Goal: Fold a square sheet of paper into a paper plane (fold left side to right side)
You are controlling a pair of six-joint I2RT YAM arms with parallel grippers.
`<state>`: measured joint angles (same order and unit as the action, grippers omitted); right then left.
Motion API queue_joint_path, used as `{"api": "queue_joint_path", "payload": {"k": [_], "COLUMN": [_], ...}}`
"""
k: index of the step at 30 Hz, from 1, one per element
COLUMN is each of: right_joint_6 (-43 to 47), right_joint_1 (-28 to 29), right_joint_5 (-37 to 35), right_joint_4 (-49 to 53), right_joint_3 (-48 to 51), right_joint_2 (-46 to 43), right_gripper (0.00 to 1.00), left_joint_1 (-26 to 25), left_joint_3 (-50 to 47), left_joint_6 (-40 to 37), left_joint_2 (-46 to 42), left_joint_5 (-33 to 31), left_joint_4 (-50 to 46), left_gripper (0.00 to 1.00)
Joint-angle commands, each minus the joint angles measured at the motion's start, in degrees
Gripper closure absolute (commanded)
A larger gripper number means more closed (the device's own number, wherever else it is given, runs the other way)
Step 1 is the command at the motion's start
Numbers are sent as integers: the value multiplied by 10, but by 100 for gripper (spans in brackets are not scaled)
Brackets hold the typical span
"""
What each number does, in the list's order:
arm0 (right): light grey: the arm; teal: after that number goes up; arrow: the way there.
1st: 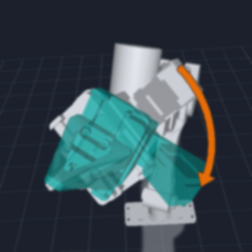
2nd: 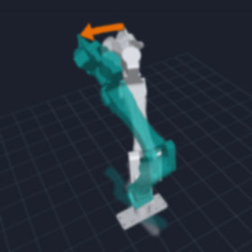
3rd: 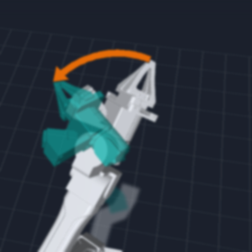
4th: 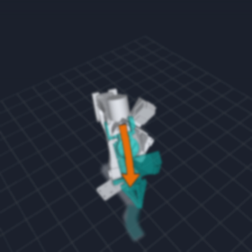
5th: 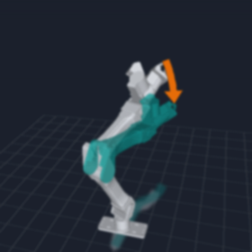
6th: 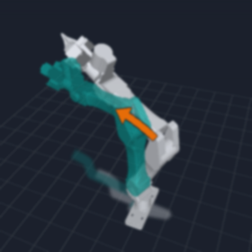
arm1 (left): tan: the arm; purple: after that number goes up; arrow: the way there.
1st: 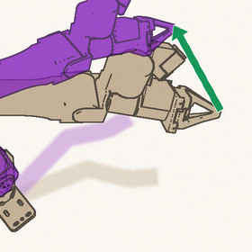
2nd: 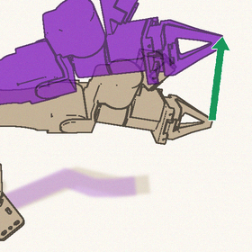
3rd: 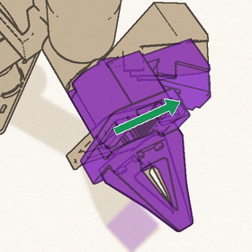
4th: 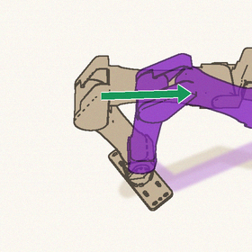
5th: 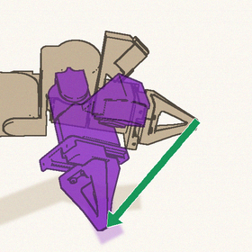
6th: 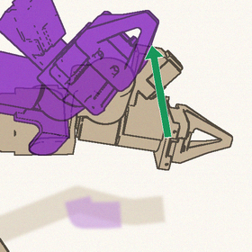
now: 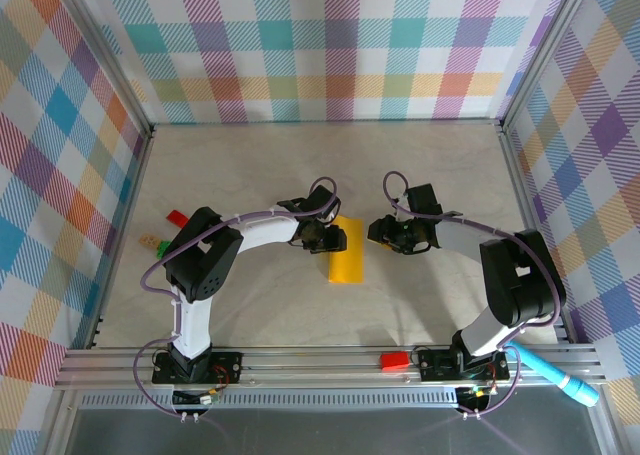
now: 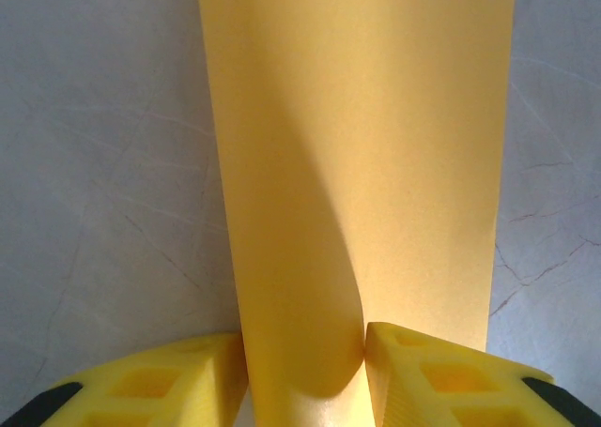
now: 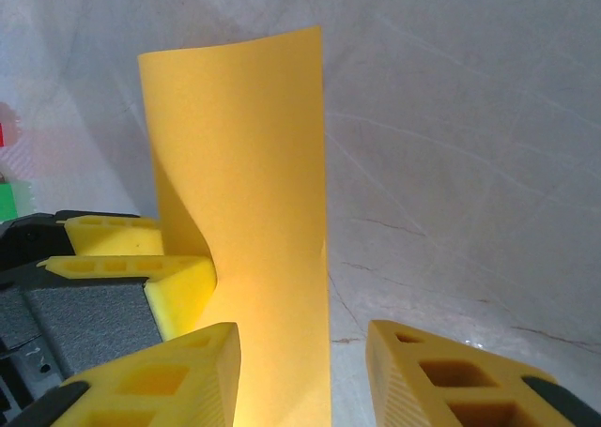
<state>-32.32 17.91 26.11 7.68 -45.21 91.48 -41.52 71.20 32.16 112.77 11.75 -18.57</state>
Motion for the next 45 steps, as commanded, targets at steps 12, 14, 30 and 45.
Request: {"api": "queue_joint_path", "payload": {"k": [12,14,30,45], "right_joint_6": [-21,-24,-15,-7], "right_joint_1": [31,37,45,45], "right_joint_5": [73,76,11,-18], "right_joint_4": [-58,-64,7,32], "right_joint_3": [-29,-33,-28,-25], "right_joint_2": [84,95,154,161], "right_gripper": [86,90,100,100], "left_joint_1": [-15,-15,-12,31], "left_joint_3": [-28,-28,-22,-18], "left_joint_6": [6,6,-5,-91], "left_joint_2": [73,73,42,-132], "left_joint_5": [-19,-20,-30,18], "left_joint_4": [-25,-26,-30,2], "left_gripper": [58,58,57,69]}}
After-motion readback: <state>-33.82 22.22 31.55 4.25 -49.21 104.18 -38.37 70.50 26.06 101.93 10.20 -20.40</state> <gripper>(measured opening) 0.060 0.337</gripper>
